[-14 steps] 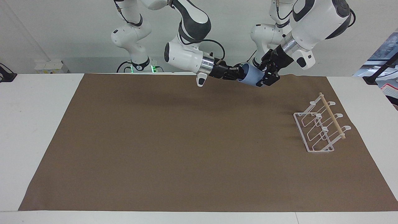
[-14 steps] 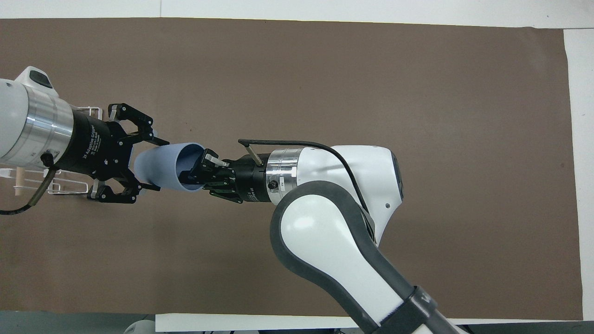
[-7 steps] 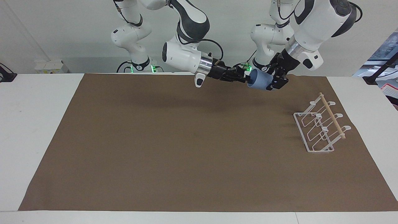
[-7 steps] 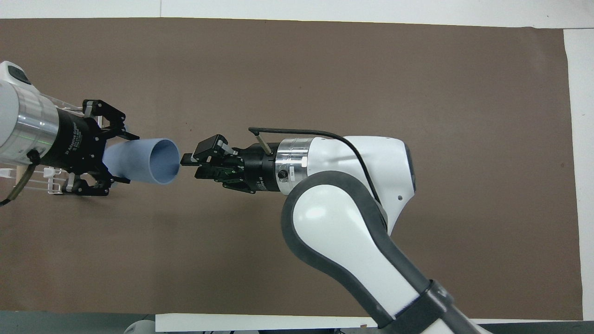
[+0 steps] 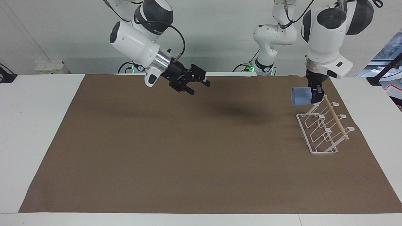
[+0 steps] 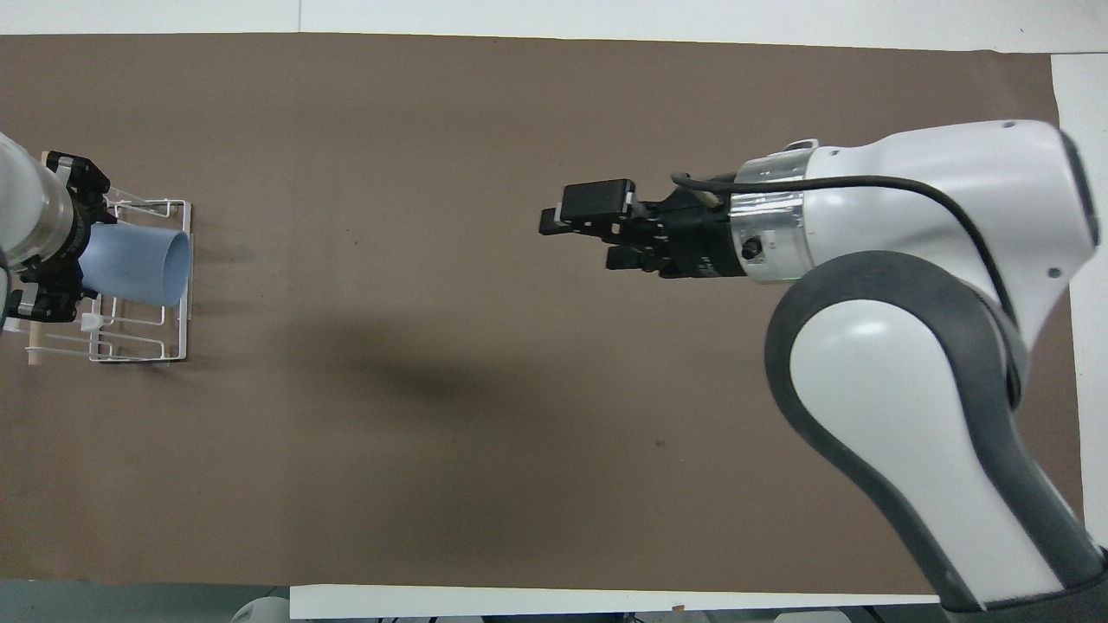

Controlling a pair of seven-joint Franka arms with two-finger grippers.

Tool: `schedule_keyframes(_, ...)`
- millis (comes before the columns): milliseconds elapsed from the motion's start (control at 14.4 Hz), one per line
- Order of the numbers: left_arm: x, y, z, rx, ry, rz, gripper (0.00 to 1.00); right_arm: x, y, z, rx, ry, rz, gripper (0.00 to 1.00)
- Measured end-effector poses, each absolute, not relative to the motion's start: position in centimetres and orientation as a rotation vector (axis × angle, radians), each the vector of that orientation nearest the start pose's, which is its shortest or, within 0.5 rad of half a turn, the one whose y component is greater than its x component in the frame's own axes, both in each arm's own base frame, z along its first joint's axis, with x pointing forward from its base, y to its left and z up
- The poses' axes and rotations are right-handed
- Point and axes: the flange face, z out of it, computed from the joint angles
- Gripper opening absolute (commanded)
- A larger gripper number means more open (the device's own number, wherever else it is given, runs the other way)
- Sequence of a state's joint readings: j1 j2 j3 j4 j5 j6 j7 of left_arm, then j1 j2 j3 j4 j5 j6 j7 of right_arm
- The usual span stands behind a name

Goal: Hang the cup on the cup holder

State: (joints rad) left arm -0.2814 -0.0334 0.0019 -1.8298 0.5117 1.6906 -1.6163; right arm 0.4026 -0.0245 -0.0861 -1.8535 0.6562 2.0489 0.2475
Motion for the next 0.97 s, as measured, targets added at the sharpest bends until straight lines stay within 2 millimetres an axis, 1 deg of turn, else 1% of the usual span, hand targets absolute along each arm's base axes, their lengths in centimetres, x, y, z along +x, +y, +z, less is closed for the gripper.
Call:
schedule_keyframes(138,55.3,-10.9,50.2,-2.074,-1.318,-0.639,0.0,53.9,17.7,56.4,-2.723,0.124,-0.084,0.99)
schedule_keyframes(208,56.1,-11.2,48.5,-2.009,-1.212,-0.694,0.0,53.6,16.5,57.3,-2.818,0.084,-0.075,0.99)
schedule_keyframes(277,56.8,-11.3,47.2,-1.953,-1.131,-0.741,0.0,53.4,15.4,58.5,-2.899,0.055,-0.051,0.99)
schedule_keyframes(346,57.3,-11.1,46.6,-1.903,-1.073,-0.779,0.0,53.2,14.1,60.0,-2.974,0.04,-0.033,0.99)
schedule_keyframes(485,58.0,-10.5,46.6,-1.83,-1.009,-0.842,0.0,52.6,11.8,63.0,-3.104,0.031,-0.012,0.99)
schedule_keyframes(554,58.3,-10.4,46.8,-1.796,-1.002,-0.877,0.0,52.4,10.9,64.0,-3.151,0.001,-0.003,0.99)
schedule_keyframes(623,58.7,-10.4,46.7,-1.767,-1.005,-0.912,0.0,52.3,10.1,64.5,-3.185,-0.036,0.006,0.99)
schedule_keyframes(762,59.6,-10.6,45.3,-1.73,-1.016,-0.946,0.0,52.5,7.9,64.3,-3.213,-0.073,0.041,0.99)
schedule_keyframes(900,60.3,-10.9,43.0,-1.687,-1.035,-0.975,0.0,53.0,5.2,63.6,-3.213,-0.086,0.082,0.99)
schedule_keyframes(969,60.5,-11.1,41.6,-1.668,-1.042,-0.985,0.0,53.0,4.4,63.3,-3.213,-0.087,0.108,0.99)
